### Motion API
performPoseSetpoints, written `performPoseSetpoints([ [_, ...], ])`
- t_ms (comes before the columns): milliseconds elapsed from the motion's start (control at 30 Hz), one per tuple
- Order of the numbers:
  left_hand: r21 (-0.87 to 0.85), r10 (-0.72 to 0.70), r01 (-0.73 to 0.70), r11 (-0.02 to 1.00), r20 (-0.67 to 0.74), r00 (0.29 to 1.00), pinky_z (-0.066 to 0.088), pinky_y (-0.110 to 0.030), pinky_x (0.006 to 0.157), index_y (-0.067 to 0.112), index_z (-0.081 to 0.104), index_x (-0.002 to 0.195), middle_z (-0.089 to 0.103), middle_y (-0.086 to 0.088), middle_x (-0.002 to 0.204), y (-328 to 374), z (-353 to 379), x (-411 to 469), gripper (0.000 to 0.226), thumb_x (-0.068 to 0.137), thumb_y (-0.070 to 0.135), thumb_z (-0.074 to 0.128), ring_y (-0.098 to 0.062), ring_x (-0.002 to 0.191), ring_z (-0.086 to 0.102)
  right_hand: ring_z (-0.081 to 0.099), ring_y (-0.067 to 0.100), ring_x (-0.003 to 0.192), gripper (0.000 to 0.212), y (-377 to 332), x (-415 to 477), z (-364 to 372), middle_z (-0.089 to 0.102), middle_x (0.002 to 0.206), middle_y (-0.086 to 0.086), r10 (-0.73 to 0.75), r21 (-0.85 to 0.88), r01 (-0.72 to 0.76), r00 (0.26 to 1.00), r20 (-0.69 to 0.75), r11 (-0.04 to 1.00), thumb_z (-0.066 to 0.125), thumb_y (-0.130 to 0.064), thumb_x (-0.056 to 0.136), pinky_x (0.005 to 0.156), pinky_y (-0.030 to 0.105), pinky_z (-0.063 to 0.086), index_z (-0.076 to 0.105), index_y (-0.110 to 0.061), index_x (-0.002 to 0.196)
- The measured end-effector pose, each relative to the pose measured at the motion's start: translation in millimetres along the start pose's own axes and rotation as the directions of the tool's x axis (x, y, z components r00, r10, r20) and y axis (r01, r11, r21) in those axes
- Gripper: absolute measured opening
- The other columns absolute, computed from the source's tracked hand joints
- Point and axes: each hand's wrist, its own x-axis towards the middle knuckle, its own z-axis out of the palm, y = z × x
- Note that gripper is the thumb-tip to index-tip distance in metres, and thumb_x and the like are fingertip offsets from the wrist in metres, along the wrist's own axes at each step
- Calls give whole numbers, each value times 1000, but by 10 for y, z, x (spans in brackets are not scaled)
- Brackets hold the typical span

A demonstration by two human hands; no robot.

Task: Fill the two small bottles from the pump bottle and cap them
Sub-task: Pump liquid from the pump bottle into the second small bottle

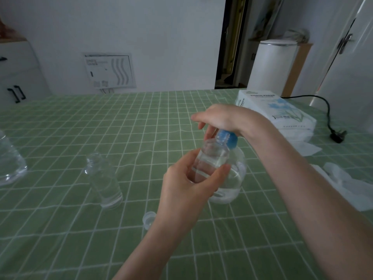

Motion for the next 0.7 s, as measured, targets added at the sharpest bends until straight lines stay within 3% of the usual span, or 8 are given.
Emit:
performPoseSetpoints([
  [167, -5, 10, -10, 1000, -1, 1000, 43, -10, 45, 26, 68, 81, 66, 11, 54, 9, 5, 8, 10, 75, 20, 73, 2, 46, 59, 61, 29, 107, 47, -23, -17, -32, 66, 115, 13, -41, -10, 41, 998, -48, 999, 42, -44, 96, 81, 37, 41, 60, -8, 122],
  [333, -17, 23, -23, 1000, 4, 1000, 44, -10, 47, 27, 68, 81, 68, 11, 58, 20, 9, 18, 12, 75, 18, 73, 1, 50, 61, 65, 29, 99, 46, -52, -16, -88, 69, 106, 14, -57, -13, 56, 997, -51, 998, 43, -43, 95, 92, 40, 45, 59, -7, 119],
  [533, -17, 36, -36, 999, 14, 999, 44, -9, 47, 25, 68, 83, 68, 11, 58, 13, 2, 13, 12, 76, 18, 72, 2, 50, 61, 62, 28, 102, 39, -29, -12, -67, 67, 108, 10, -38, -2, 38, 999, -25, 999, 43, -46, 95, 90, 39, 44, 64, -15, 104],
  [700, 1, 26, -26, 1000, 3, 1000, 44, -11, 47, 28, 67, 79, 67, 11, 57, -12, -7, 12, 10, 75, 21, 73, 1, 50, 61, 60, 28, 106, 41, 1, 1, -10, 65, 115, 11, -19, 7, 19, 1000, -23, 1000, 44, -46, 94, 89, 39, 41, 66, -14, 107],
])
